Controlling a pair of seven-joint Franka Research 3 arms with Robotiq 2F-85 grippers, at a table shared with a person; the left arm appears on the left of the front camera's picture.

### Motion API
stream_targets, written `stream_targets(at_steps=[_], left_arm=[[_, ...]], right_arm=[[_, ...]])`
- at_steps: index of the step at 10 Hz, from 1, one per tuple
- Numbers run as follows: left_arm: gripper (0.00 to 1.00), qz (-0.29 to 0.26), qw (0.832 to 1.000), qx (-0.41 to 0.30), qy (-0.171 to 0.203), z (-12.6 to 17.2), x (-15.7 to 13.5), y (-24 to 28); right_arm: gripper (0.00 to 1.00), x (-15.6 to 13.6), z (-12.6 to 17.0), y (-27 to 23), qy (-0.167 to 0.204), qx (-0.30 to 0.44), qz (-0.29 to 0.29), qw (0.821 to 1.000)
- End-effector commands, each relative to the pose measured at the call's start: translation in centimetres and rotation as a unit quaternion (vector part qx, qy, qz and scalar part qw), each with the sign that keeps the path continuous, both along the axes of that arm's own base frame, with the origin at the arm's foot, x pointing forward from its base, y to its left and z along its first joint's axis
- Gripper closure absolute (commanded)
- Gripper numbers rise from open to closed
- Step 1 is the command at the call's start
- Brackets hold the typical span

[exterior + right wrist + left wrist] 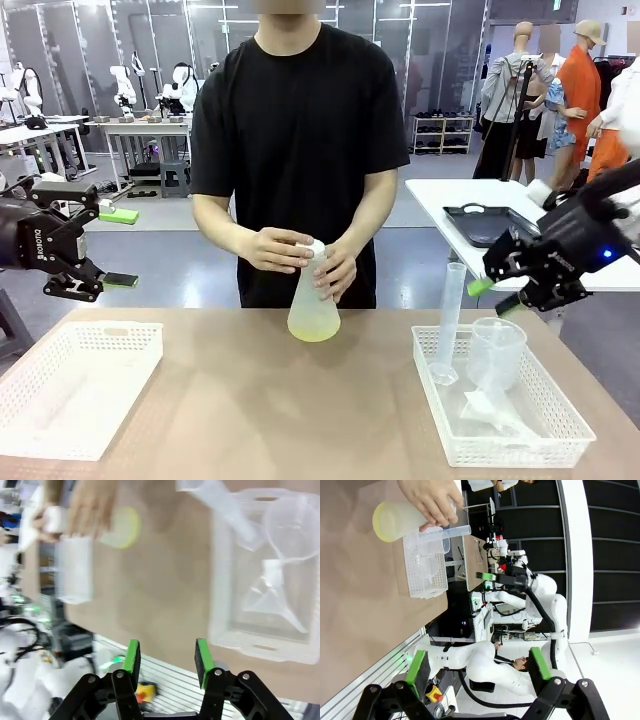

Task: Prepare the solutions needed for the experiment.
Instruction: When the human places the Big flask in the center of the table, pick up the Big flask and place it in the left Organizing basket.

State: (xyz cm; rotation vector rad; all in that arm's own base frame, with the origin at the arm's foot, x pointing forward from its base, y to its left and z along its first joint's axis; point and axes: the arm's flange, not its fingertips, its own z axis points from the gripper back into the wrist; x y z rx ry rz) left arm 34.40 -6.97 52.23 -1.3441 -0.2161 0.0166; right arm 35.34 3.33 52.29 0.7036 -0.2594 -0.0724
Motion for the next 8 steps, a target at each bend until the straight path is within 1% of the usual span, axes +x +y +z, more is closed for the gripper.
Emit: stream_targets(at_steps=[1, 2, 3, 4, 5, 6, 7, 8], left_arm=[[0.0, 0.0, 1.0, -0.014, -0.002, 0.29, 0.0, -0.28], [0.0, 0.0, 1.0, -0.014, -0.002, 0.29, 0.0, -0.28], [0.0, 0.0, 1.0, -0.014, -0.002, 0.29, 0.0, -0.28], [0.0, 0.0, 1.0, -0.014, -0.002, 0.29, 0.0, -0.28], [0.0, 0.0, 1.0, -0.014, -0.002, 0.29, 0.0, -0.28], [0.0, 0.0, 1.0, -0.014, -0.002, 0.29, 0.0, -0.28], [0.0, 0.0, 1.0, -0.014, -0.002, 0.29, 0.0, -0.28], [0.0, 0.0, 1.0, -0.014, -0.002, 0.29, 0.0, -0.28]], right_arm=[[0.44, -2.08, -0.52, 0.6, -0.034, 0.118, 0.017, 0.992], [0.44, -2.67, -0.07, 0.48, -0.047, 0.153, 0.021, 0.987], [0.44, -2.88, 0.16, 0.23, -0.048, 0.194, 0.02, 0.98], [0.44, -2.96, 0.21, 0.21, -0.04, 0.253, 0.05, 0.965], [0.44, -2.64, -0.08, 0.11, -0.021, 0.256, 0.046, 0.965], [0.44, -2.52, -0.18, 0.09, -0.003, 0.278, 0.066, 0.958], [0.44, -2.3, -0.22, -0.13, 0.009, 0.283, 0.076, 0.956], [0.44, -2.37, -0.17, -0.36, 0.009, 0.296, 0.082, 0.952]])
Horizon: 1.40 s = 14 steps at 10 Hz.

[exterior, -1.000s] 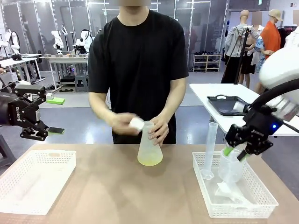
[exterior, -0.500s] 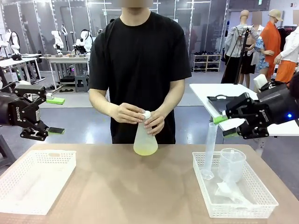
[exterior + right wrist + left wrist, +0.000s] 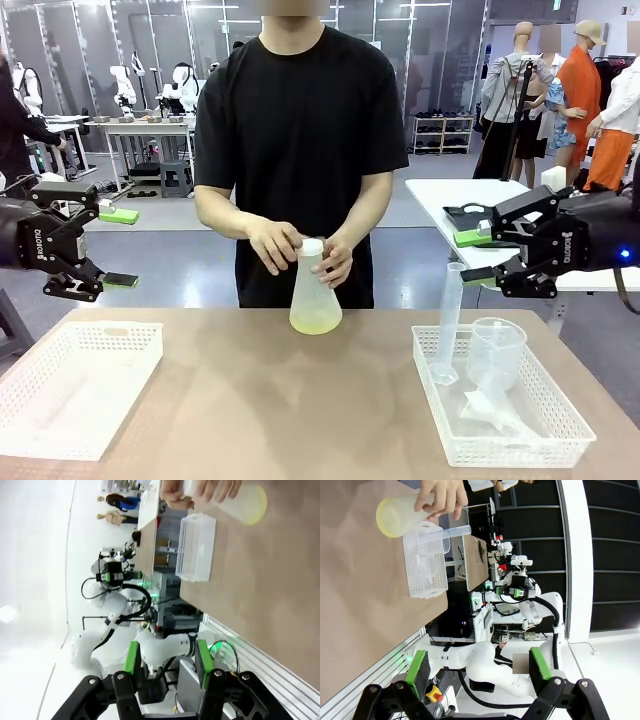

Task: Prepare the solutions needed for the experiment.
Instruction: When the human places the Big flask in the center of the table, pick up the Big flask and place it in the left Organizing basket.

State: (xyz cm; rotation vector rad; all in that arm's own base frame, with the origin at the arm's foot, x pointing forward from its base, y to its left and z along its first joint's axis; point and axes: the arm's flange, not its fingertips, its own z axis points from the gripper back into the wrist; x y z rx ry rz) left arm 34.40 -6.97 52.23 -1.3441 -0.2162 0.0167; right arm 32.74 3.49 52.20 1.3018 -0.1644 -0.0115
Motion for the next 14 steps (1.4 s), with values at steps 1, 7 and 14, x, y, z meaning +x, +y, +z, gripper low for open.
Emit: stream_targets(at_steps=[1, 7, 14], left_arm=[[0.0, 0.0, 1.0, -0.014, -0.002, 0.28, -0.01, -0.28], [0.0, 0.0, 1.0, -0.014, -0.002, 0.28, -0.01, -0.28], [0.0, 0.0, 1.0, -0.014, -0.002, 0.28, -0.01, -0.28]], right_arm=[[0.29, 0.1, -0.1, -0.64, 0.008, 0.01, 0.014, 1.0], [0.0, 0.36, 0.15, -0.98, 0.02, 0.031, 0.019, 0.999], [0.0, -0.47, -0.14, -1.08, 0.02, 0.019, 0.02, 0.999]])
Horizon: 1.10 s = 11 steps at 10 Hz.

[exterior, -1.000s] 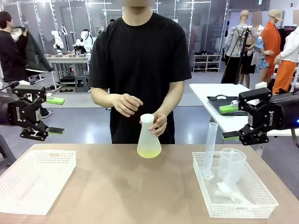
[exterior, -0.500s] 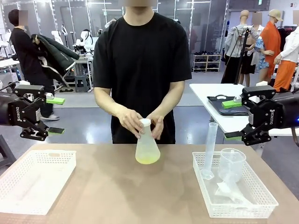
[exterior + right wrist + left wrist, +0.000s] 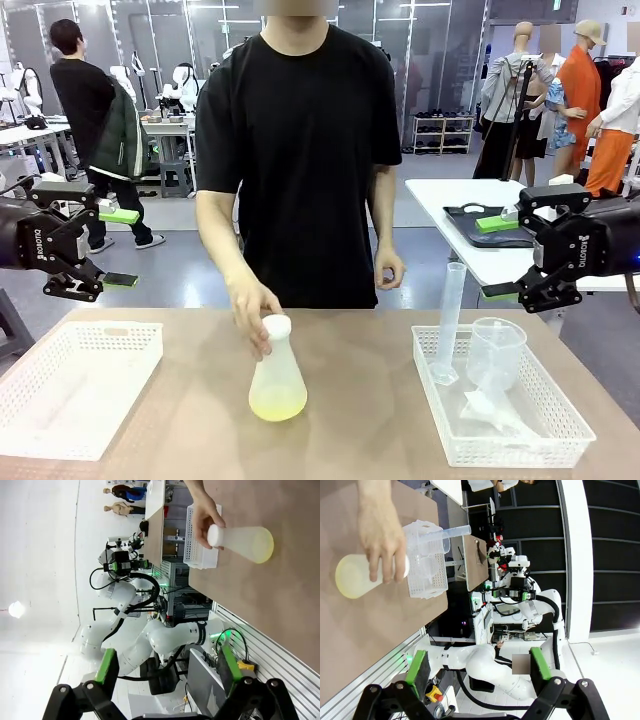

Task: Prepare the solutions needed for the experiment.
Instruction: When the human places the Big flask in the center of the table, pick up the Big flask and place it in the left Organizing basket.

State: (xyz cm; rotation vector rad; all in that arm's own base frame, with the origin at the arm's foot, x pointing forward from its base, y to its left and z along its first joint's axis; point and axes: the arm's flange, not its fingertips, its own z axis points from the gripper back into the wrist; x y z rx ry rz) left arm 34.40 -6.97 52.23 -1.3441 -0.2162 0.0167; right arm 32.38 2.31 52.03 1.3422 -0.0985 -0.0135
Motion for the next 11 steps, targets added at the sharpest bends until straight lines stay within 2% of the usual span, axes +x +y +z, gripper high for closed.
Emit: stream_targets(at_steps=[1, 11], left_arm=[[0.0, 0.0, 1.0, -0.014, -0.002, 0.28, -0.01, -0.28], [0.0, 0.0, 1.0, -0.014, -0.002, 0.28, -0.01, -0.28]], right_arm=[[0.0, -0.11, 0.04, 0.1, -0.004, -0.001, 0.001, 1.0], [0.0, -0.11, 0.04, 0.1, -0.004, -0.001, 0.001, 1.0]])
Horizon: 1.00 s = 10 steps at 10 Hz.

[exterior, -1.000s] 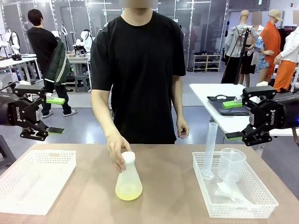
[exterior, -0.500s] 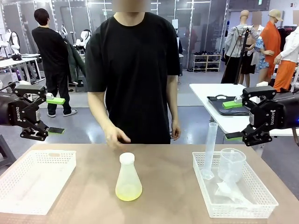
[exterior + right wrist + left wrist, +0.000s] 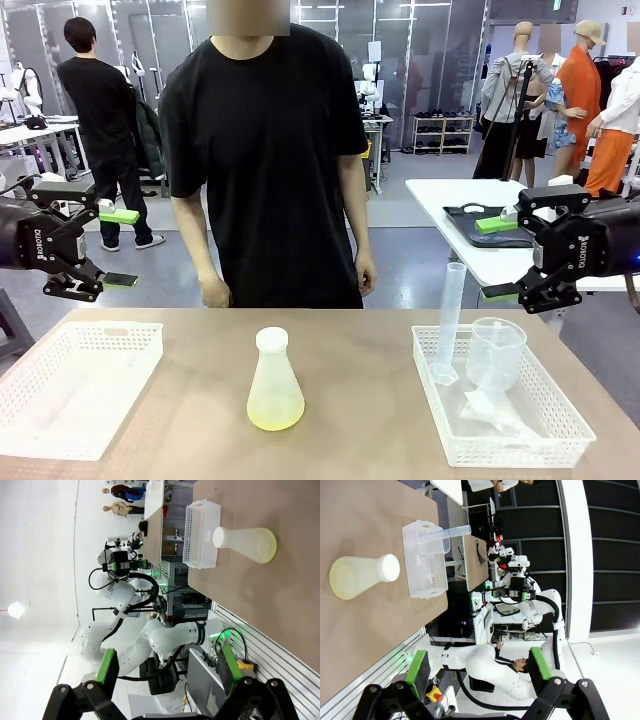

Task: Prepare the solutions needed for the experiment.
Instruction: When the human places the Big flask in the center of the table, pick up the Big flask and place it in the left Organizing basket.

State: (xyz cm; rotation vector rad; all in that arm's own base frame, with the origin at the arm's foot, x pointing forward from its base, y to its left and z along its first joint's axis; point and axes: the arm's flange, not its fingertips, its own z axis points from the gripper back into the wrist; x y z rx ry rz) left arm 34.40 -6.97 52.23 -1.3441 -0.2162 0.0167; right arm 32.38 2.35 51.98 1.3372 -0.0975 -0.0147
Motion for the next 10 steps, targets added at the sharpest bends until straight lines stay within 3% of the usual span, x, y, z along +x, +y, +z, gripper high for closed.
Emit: stream_targets(at_steps=[1, 4, 6, 8, 10], left_arm=[[0.0, 0.0, 1.0, -0.014, -0.002, 0.3, 0.0, -0.3], [0.0, 0.0, 1.0, 0.0, 0.0, 0.0, 0.0, 0.0], [0.0, -0.045, 0.996, 0.06, -0.047, 0.7, 1.3, 0.7], [0.0, -0.106, 0.98, 0.11, -0.129, 1.0, 4.7, 1.9], [0.0, -0.208, 0.942, 0.125, -0.231, 0.6, 9.4, 2.4]], right_arm=[[0.0, -0.1, 0.1, 0.1, -0.005, 0.002, 0.001, 1.0], [0.0, -0.1, 0.1, 0.1, -0.005, 0.002, 0.001, 1.0], [0.0, -0.1, 0.1, 0.1, -0.005, 0.002, 0.001, 1.0], [0.0, -0.1, 0.1, 0.1, -0.005, 0.002, 0.001, 1.0], [0.0, -0.1, 0.1, 0.1, -0.005, 0.002, 0.001, 1.0]])
